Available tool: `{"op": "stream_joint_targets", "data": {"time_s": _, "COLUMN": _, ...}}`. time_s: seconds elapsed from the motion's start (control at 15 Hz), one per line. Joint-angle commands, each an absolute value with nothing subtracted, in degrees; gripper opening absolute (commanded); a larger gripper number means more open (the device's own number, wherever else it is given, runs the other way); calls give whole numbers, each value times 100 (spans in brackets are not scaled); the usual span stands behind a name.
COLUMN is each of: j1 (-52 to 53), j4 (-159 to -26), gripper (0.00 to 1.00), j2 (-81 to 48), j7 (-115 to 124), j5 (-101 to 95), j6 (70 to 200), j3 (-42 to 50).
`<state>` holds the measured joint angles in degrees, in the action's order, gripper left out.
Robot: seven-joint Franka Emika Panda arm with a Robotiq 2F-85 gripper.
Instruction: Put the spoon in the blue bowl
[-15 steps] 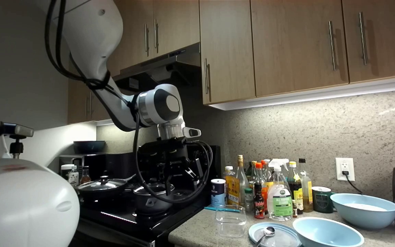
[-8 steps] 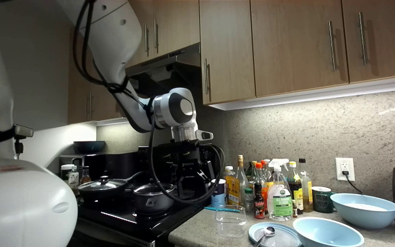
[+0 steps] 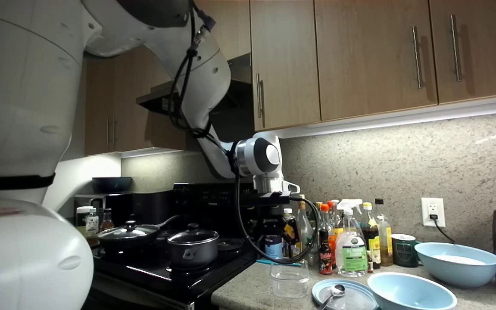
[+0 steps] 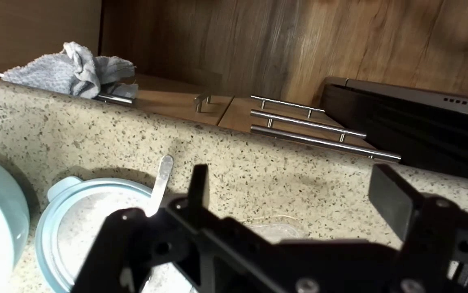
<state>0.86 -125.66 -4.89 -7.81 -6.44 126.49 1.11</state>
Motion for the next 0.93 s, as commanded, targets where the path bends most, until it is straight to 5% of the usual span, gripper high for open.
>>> {"op": "stream_joint_targets", "data": {"time_s": 0.0, "j1": 46, "j4": -12530, "gripper": 100, "j2": -533, "j7": -777, "j5": -648, "j6": 12633, "j3": 67}}
{"op": "stream_joint_targets", "data": {"time_s": 0.87, "j1": -363, "j4": -10540, "gripper": 100, "j2": -2353, "j7": -685, "j5": -518, "j6": 11898, "j3": 388}}
